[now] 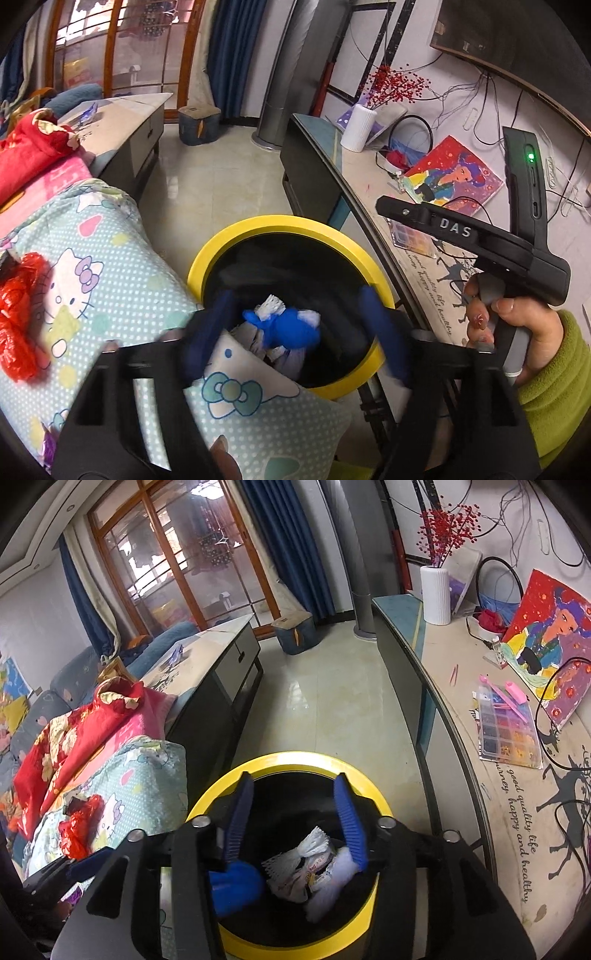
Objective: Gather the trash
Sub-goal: 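Open the right tool over the bin while the left tool opens, dropping both items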
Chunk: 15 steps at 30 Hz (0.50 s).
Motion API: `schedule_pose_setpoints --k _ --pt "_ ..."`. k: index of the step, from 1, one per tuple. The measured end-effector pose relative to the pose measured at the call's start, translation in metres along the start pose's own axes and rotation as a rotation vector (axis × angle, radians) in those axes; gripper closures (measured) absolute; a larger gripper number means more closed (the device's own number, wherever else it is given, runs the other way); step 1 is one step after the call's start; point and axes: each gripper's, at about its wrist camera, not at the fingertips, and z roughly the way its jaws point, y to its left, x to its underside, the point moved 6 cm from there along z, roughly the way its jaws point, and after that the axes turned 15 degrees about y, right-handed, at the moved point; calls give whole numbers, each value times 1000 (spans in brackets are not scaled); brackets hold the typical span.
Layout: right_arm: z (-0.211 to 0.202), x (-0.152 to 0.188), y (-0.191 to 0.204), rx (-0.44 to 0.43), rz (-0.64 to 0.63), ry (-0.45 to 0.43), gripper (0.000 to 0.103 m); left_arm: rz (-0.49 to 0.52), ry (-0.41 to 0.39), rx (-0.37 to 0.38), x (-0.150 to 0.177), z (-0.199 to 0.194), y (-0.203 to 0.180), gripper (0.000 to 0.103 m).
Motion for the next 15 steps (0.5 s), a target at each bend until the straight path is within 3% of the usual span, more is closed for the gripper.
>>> schedule_pose_setpoints --k 4,15 --pt "-4 -2 -2 5 9 -19 48 -25 -26 -24 -1 -8 8 11" --pt "-14 0 26 -18 -31 -55 41 -121 -125 -101 11 -48 40 11"
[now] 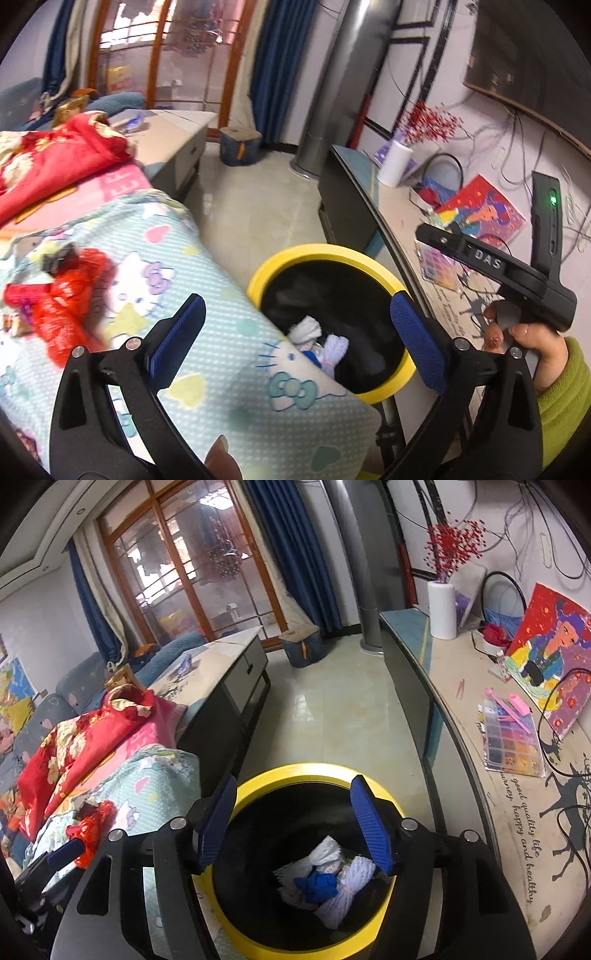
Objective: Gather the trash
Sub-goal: 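Open the right tool over the bin while the left tool opens, dropping both items, then move both open tools back over the trash on the bed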
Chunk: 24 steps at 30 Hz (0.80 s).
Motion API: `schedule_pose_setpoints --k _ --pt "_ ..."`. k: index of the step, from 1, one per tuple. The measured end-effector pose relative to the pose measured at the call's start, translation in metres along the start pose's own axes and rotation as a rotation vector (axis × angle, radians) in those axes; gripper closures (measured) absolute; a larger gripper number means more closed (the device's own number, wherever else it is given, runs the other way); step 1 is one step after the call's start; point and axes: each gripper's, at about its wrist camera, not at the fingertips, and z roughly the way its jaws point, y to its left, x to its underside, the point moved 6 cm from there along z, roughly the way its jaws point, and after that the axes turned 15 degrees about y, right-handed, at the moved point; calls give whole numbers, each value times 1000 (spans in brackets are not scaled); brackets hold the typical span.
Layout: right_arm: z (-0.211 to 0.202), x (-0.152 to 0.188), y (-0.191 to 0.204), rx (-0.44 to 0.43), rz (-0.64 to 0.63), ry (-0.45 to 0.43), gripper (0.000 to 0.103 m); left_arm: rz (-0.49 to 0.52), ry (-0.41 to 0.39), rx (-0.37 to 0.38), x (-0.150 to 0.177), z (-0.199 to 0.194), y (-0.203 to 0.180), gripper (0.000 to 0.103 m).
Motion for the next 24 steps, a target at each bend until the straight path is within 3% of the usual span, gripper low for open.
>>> schedule_pose_setpoints --k 11,24 --pt "-14 5 53 -74 -76 -41 37 -75 -122 -128 8 -48 49 11" --pt "-18 22 128 -155 -210 -30 36 -162 -195 -203 23 -90 98 11"
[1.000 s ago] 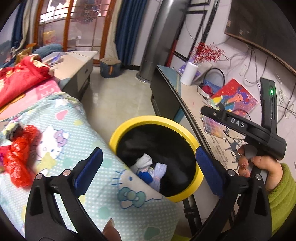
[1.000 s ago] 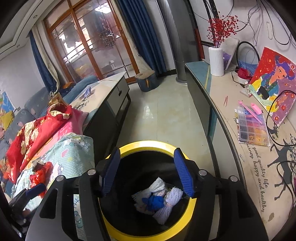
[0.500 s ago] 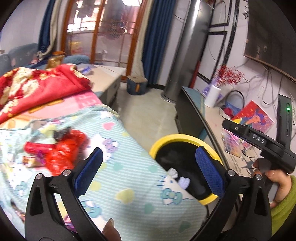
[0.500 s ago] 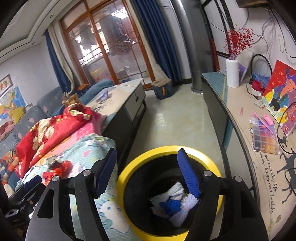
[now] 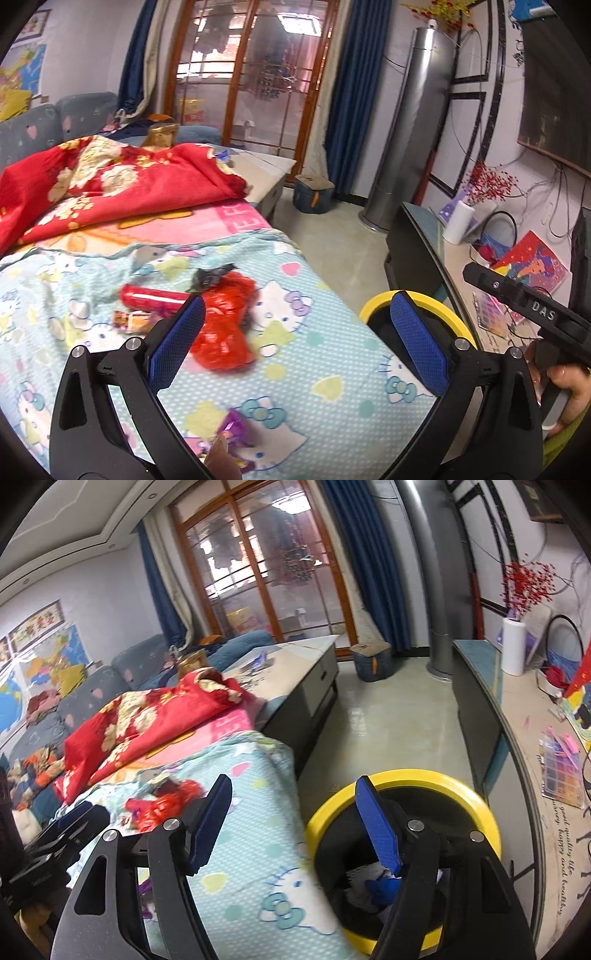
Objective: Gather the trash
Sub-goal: 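Move both open tools back over the trash on the bed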
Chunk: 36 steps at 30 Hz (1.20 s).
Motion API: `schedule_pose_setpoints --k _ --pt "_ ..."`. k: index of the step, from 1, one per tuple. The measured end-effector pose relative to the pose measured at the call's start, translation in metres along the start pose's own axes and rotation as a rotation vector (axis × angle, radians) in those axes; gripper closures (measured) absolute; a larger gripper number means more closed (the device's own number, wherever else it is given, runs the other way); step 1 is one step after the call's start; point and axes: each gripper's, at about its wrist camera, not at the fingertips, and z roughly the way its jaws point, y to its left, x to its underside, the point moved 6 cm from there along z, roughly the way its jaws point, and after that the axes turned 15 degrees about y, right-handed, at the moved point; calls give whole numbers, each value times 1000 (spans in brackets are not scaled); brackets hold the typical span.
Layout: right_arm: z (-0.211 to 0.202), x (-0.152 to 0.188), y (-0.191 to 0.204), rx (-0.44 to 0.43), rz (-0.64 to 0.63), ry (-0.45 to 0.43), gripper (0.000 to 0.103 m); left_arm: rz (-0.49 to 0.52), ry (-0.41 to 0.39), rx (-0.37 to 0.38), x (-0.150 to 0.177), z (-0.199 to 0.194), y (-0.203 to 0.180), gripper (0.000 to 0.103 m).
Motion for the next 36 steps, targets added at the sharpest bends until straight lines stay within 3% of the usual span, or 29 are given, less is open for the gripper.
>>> schedule_pose_setpoints --k 19,36 --pt "42 16 125 -122 -245 117 35 -145 -24 -114 20 -31 93 11" --pt "90 33 191 -166 -360 228 35 -291 12 -177 55 -43 163 11"
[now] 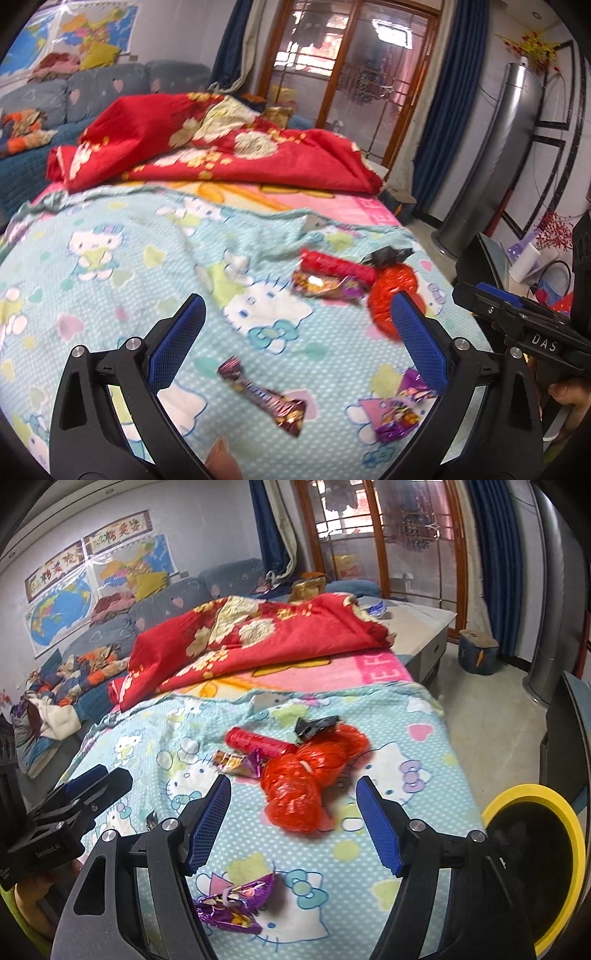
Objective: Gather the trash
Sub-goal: 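Move both open tools back over the trash on the bed, then grasp the red plastic bag with the right tool while the left tool grasps the chocolate bar wrapper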
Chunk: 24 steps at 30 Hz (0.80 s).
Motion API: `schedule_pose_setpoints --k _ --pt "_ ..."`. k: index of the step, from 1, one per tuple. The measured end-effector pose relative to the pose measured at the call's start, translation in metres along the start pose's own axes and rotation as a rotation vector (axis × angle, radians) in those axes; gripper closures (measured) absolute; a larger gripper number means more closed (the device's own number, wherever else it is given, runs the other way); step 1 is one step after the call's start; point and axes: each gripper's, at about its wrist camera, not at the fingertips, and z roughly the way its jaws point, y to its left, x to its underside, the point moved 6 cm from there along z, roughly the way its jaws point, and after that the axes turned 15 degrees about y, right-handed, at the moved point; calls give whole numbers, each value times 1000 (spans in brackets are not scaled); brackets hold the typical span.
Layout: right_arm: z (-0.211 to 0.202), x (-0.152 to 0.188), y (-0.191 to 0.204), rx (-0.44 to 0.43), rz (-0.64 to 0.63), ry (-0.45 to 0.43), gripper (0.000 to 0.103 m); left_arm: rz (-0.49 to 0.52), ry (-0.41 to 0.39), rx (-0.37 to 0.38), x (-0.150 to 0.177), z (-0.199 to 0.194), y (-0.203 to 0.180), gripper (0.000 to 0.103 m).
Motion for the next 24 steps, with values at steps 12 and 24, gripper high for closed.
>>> schedule_pose_setpoints --k 12,24 --pt "49 -3 2 51 -19 77 35 -61 112 -2 31 23 29 11" --pt "79 -5 -13 48 39 135 35 -94 196 31 51 40 30 38"
